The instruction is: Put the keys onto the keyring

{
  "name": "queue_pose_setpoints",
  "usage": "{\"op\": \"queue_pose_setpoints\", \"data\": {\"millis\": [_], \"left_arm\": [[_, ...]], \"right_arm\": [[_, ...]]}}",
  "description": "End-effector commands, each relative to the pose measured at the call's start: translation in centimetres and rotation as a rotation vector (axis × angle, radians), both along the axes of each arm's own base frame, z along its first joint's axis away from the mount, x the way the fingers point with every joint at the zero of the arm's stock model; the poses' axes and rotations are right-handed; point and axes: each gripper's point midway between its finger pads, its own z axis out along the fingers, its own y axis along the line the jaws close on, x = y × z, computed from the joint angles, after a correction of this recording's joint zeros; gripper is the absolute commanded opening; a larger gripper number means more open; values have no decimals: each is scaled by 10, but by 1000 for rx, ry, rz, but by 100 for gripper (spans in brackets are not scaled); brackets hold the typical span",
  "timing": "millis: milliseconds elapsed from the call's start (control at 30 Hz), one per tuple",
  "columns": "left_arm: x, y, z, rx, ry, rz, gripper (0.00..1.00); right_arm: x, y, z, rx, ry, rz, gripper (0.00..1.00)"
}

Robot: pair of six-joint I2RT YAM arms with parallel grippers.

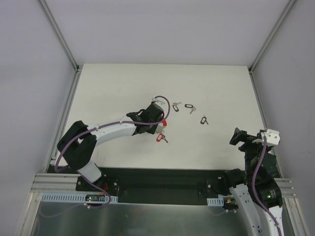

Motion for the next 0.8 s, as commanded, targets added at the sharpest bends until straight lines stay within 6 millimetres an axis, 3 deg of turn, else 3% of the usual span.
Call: {"op": "queue_pose_setpoints", "data": {"millis": [0,167,367,400,467,500,567,633,767], "left_arm": [[-8,0,14,-59,-24,-54,36],[-14,2,21,-119,-30,-20,36],[-13,15,41,-202,-84,78,39],[-14,18,52,-235,-108,99,39],[-17,29,55,-247,-130,137,43],[-20,33,69,-293,-158,154,44],[-26,43,72,-316,-168,173,52],[-30,52,88,-364,-211,191,58],[-38,75,95,-378,-266,236,81]], "right_arm": [[-31,-8,38,63,-233,10,96],[-27,0,39,52,-235,56,96],[-15,30,38,13,-184,208,96],[-14,31,37,15,-170,213,96],[-10,28,31,30,-113,184,96],[-9,24,34,46,-86,153,96],[-6,26,27,54,-14,154,96],[-1,30,28,59,41,157,96],[13,49,15,68,175,229,96]]}}
